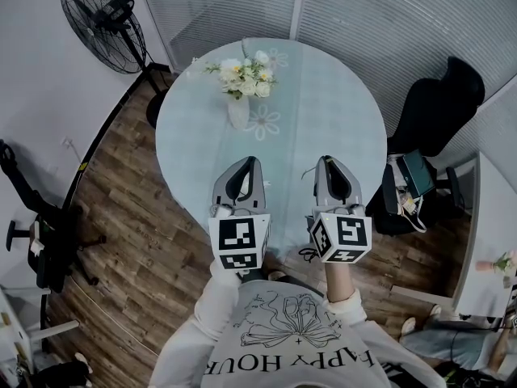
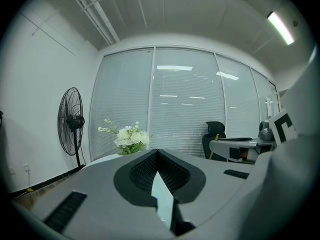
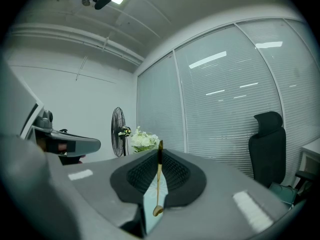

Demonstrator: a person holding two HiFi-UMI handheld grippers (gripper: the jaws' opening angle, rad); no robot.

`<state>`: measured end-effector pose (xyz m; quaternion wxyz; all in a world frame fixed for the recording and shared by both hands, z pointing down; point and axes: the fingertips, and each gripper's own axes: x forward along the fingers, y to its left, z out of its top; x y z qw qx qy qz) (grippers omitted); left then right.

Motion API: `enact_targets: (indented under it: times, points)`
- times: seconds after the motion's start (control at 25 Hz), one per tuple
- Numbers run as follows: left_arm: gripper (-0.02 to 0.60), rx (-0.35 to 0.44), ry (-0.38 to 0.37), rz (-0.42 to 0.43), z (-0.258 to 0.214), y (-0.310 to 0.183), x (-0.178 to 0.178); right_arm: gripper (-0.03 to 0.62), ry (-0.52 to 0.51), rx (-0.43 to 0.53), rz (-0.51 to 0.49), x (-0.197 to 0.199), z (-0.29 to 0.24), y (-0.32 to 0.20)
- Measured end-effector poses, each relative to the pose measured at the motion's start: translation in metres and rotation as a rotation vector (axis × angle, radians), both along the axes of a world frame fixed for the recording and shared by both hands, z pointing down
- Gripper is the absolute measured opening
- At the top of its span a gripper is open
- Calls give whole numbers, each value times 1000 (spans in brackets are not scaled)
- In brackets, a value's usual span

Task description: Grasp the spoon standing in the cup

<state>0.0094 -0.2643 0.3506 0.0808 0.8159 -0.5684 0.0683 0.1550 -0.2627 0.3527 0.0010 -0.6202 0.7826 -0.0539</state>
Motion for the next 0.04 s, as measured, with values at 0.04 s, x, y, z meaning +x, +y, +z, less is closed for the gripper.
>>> enact_targets:
  times: [0.04]
  points:
    - [6, 0, 0, 0, 0, 0, -1, 32, 0, -1, 0, -1, 0, 0]
